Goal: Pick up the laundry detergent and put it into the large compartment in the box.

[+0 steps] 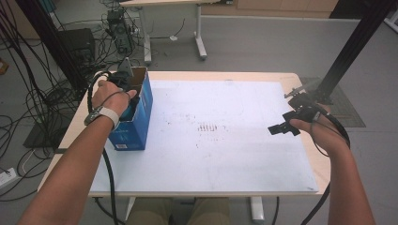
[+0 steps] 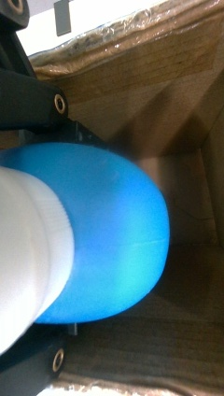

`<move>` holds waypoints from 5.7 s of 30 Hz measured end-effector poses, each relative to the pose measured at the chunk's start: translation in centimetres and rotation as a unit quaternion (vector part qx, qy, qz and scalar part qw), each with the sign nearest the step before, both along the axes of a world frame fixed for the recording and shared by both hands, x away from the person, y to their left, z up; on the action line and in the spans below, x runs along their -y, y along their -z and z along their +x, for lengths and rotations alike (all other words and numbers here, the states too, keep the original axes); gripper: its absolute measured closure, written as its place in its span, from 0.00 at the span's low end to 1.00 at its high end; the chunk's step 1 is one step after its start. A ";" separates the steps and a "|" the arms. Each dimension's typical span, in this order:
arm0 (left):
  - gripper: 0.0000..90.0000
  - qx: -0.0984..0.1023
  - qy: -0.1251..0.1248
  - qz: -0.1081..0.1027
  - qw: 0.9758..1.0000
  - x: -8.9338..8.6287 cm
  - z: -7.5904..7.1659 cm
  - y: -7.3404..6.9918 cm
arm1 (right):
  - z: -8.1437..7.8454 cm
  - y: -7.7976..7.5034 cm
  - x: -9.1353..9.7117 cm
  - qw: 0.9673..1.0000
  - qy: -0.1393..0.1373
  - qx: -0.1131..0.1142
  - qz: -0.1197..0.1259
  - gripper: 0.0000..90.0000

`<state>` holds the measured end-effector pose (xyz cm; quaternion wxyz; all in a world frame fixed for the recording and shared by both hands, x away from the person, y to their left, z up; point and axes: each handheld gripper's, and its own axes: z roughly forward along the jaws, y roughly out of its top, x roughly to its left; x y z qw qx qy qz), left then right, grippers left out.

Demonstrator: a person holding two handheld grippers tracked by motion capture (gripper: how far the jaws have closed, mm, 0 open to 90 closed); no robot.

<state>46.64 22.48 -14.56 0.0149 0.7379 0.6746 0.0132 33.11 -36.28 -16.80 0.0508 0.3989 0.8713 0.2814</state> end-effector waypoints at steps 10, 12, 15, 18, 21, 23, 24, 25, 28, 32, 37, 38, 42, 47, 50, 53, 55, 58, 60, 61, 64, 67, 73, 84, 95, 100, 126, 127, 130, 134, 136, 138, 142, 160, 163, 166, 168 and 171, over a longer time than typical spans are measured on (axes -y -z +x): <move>0.43 0.001 0.000 0.001 1.000 0.0 0.0 0.0 | 0.0 0.0 0.0 1.000 0.000 0.000 0.000 0.10; 0.43 0.001 0.001 0.001 1.000 0.0 0.0 0.0 | 0.0 0.0 0.0 1.000 0.000 0.000 0.000 0.10; 0.43 0.001 0.000 0.000 1.000 0.0 -0.1 0.0 | 0.0 0.0 -0.1 1.000 -0.001 0.000 0.000 0.10; 0.43 0.001 0.001 0.001 1.000 0.1 0.0 0.0 | -0.1 0.0 -0.1 1.000 0.001 0.001 0.000 0.10; 0.43 0.000 0.001 0.001 1.000 0.1 0.0 0.0 | -0.1 0.0 0.0 1.000 0.001 0.001 0.000 0.10; 0.43 0.000 0.001 0.001 1.000 0.1 0.0 0.0 | -0.1 0.0 0.0 1.000 0.001 0.001 0.000 0.10; 0.43 0.001 0.001 0.001 1.000 0.1 0.0 0.0 | -0.1 0.0 0.0 1.000 0.001 0.001 0.000 0.10; 0.43 0.000 0.001 0.001 1.000 0.1 0.0 0.0 | -0.2 0.0 0.0 1.000 0.001 0.001 0.000 0.10; 0.43 0.000 0.002 0.001 1.000 0.1 0.0 0.0 | -0.2 0.0 0.1 1.000 0.001 0.001 0.000 0.10; 0.43 0.000 0.002 0.001 1.000 0.1 0.0 0.0 | -0.2 0.1 0.1 1.000 0.002 0.001 0.001 0.10; 0.43 0.000 0.002 0.001 1.000 0.1 0.0 0.0 | -0.2 0.1 0.1 1.000 0.001 0.001 0.001 0.10; 0.43 0.001 0.002 0.001 1.000 0.1 0.0 0.0 | -0.2 0.1 0.1 1.000 0.001 0.001 0.001 0.10; 0.43 0.001 0.002 0.001 1.000 0.1 0.0 0.0 | -0.2 0.0 0.1 1.000 0.001 0.001 0.000 0.10; 0.43 0.002 0.001 0.001 1.000 0.1 -0.1 0.0 | -0.1 0.1 0.0 1.000 0.001 0.001 0.001 0.10; 0.43 0.003 0.001 0.000 1.000 0.0 -0.1 0.0 | -0.1 0.1 0.0 1.000 0.000 0.001 0.001 0.10; 0.43 0.006 0.002 0.000 1.000 0.0 -0.2 0.1 | -0.1 0.1 0.0 1.000 0.000 0.001 0.001 0.10; 0.43 0.007 0.002 -0.001 1.000 0.0 -0.3 0.1 | -0.1 0.1 0.0 1.000 0.000 0.000 0.001 0.10; 0.43 0.010 0.002 -0.003 1.000 -0.2 -0.4 0.1 | -0.2 0.1 0.0 1.000 0.001 0.000 0.001 0.10; 0.42 0.014 0.000 -0.003 1.000 -0.2 -0.6 0.0 | -0.2 0.1 0.0 1.000 0.001 0.001 0.001 0.10; 0.40 0.015 0.000 -0.003 1.000 -0.2 -0.6 0.0 | -0.3 0.0 0.0 1.000 0.001 0.001 0.001 0.10; 0.37 0.019 0.000 0.001 1.000 -0.1 -0.8 0.0 | -0.3 0.0 -0.1 1.000 0.000 0.001 0.000 0.10; 0.34 0.021 0.000 0.001 1.000 -0.1 -0.9 0.0 | -0.3 0.0 -0.1 1.000 0.000 0.001 0.000 0.10; 0.32 0.029 0.001 0.004 1.000 -0.1 -1.2 0.0 | -0.3 -0.1 -0.2 1.000 -0.001 0.001 -0.001 0.10; 0.31 0.034 0.007 -0.010 0.999 -0.9 -1.7 -0.9 | -0.6 -0.4 -0.4 1.000 -0.001 0.003 -0.003 0.10; 0.22 0.044 0.009 -0.022 0.999 -1.5 -2.3 -2.3 | -0.7 -0.7 -0.9 1.000 -0.005 0.006 -0.005 0.10; 0.15 0.044 0.009 -0.028 0.999 -1.7 -2.4 -3.3 | -0.7 -0.9 -1.2 1.000 -0.008 0.009 -0.005 0.10; 0.07 0.068 0.094 -0.052 0.992 -1.3 -3.4 -11.0 | -1.4 -1.9 -1.6 1.000 -0.006 0.015 -0.012 0.10; 0.07 0.070 0.098 -0.056 0.991 -1.3 -3.5 -11.4 | -1.4 -1.9 -1.6 1.000 -0.005 0.014 -0.012 0.10; 0.07 0.079 0.115 -0.063 0.988 -1.2 -3.9 -12.7 | -1.5 -2.0 -1.6 1.000 -0.004 0.013 -0.013 0.10; 0.07 0.079 0.141 -0.070 0.984 -1.0 -4.1 -14.0 | -1.5 -2.1 -1.6 1.000 -0.002 0.012 -0.015 0.10; 0.07 0.080 0.152 -0.074 0.982 -0.7 -4.2 -14.7 | -1.5 -2.2 -1.6 1.000 -0.002 0.012 -0.016 0.10; 0.07 0.076 0.169 -0.073 0.980 -0.4 -4.2 -15.3 | -1.6 -2.2 -1.6 1.000 -0.002 0.012 -0.016 0.10; 0.07 0.076 0.202 -0.097 0.972 -0.1 -4.1 -16.2 | -1.6 -2.3 -1.6 1.000 0.000 0.011 -0.018 0.10; 0.08 0.034 0.405 -0.099 0.908 5.4 -2.9 -15.8 | -2.1 -2.6 -1.6 1.000 0.004 0.009 -0.021 0.10; 0.08 0.030 0.428 -0.105 0.897 6.1 -2.9 -15.1 | -2.1 -2.7 -1.7 1.000 0.003 0.010 -0.022 0.10; 0.08 0.032 0.449 -0.106 0.886 6.8 -2.9 -14.4 | -2.2 -2.7 -1.7 1.000 0.004 0.011 -0.020 0.10; 0.08 0.030 0.464 -0.105 0.879 7.3 -3.0 -13.9 | -2.2 -2.7 -1.7 1.000 0.003 0.010 -0.020 0.10; 0.08 0.029 0.490 -0.108 0.865 8.0 -3.2 -13.3 | -2.2 -2.7 -1.7 1.000 0.003 0.011 -0.019 0.10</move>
